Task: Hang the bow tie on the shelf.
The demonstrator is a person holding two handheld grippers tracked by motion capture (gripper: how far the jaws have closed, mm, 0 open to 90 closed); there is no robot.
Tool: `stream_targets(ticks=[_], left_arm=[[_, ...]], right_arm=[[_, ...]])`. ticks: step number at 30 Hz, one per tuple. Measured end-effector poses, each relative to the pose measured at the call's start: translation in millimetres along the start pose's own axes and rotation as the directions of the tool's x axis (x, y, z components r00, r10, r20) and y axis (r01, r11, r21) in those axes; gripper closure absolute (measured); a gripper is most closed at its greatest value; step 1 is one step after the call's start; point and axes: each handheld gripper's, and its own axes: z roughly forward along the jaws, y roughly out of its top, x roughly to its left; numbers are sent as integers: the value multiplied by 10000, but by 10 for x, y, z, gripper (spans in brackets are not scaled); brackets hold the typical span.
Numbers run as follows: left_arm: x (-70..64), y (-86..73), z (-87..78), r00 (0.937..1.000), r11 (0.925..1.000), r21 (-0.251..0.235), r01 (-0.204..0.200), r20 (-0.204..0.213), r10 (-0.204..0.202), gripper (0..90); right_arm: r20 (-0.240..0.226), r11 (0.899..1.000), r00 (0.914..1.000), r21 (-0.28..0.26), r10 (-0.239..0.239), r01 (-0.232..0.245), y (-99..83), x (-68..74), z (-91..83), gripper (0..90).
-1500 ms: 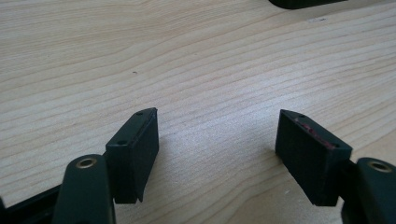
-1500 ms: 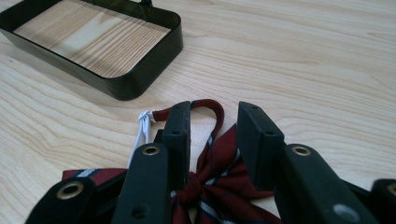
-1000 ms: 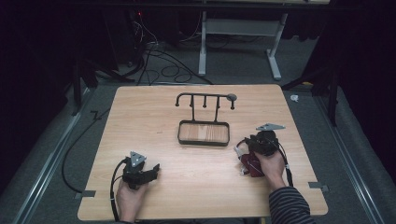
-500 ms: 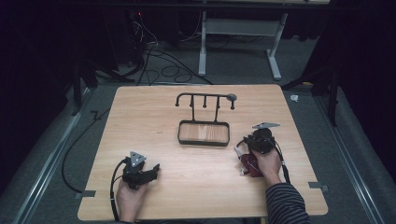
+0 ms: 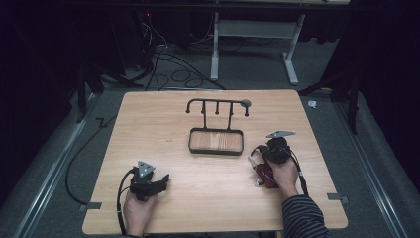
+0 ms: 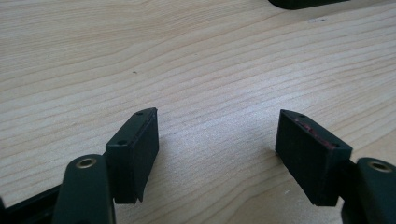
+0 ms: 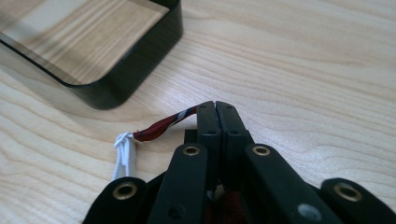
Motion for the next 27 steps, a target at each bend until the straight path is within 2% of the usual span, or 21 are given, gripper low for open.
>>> stream_targets(ticks=[16,27], left_arm=[[2,0,-1,10000,10000,12,7,9,-7,307],[3,0,-2,10000,10000,12,14,27,-14,307]], right_arm=[[8,9926,9973,-968,-740,737,70,113,-426,900],[65,9792,9949,-1765,-1010,1005,149,189,-695,900]])
